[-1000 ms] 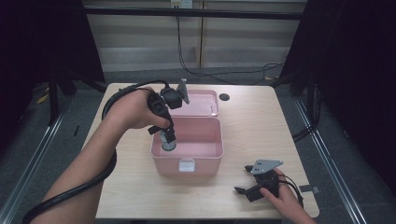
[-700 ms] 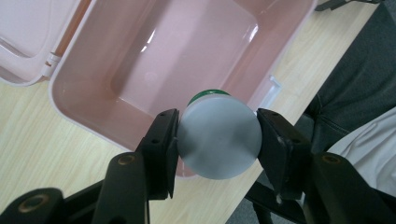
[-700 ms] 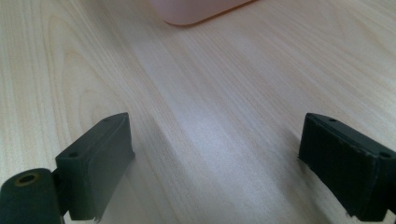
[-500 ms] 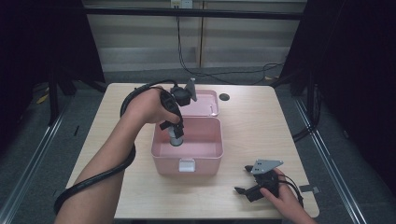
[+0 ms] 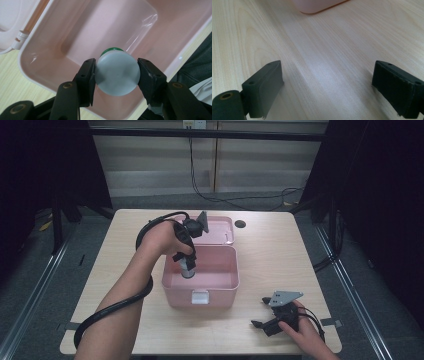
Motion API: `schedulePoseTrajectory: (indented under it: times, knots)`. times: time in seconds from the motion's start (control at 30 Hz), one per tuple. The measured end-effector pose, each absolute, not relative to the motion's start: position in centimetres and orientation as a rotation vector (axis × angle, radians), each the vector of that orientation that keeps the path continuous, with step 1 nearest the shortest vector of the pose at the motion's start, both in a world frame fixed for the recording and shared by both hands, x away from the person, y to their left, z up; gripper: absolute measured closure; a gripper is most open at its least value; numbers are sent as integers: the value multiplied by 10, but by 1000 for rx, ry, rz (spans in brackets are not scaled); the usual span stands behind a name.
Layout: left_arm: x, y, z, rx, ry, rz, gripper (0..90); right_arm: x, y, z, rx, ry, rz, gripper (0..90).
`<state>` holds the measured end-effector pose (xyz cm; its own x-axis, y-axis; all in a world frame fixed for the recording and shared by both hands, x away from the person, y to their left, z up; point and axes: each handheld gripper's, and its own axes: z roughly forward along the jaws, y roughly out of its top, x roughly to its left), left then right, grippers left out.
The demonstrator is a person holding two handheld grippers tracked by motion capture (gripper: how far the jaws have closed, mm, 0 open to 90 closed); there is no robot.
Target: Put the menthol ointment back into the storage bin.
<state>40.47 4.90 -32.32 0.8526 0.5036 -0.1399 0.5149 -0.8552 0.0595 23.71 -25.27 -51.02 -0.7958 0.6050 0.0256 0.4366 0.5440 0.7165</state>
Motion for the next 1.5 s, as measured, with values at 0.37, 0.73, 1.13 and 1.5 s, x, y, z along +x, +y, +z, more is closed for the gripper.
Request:
schedulePoseTrajectory:
  times: [0.37, 0.73, 1.13, 1.5]
  knots:
    - [414, 47, -341, 2923, 850, -169, 505, 237, -253, -510, 877, 2556, 1093, 92]
    - [421, 45, -355, 2906, 893, -159, 505, 237, -253, -510, 876, 2556, 1093, 92]
    - [425, 45, -363, 2844, 1091, -154, 506, 237, -253, -510, 875, 2555, 1092, 92]
    - [428, 40, -367, 2762, 1253, -143, 506, 237, -253, -510, 876, 2556, 1093, 92]
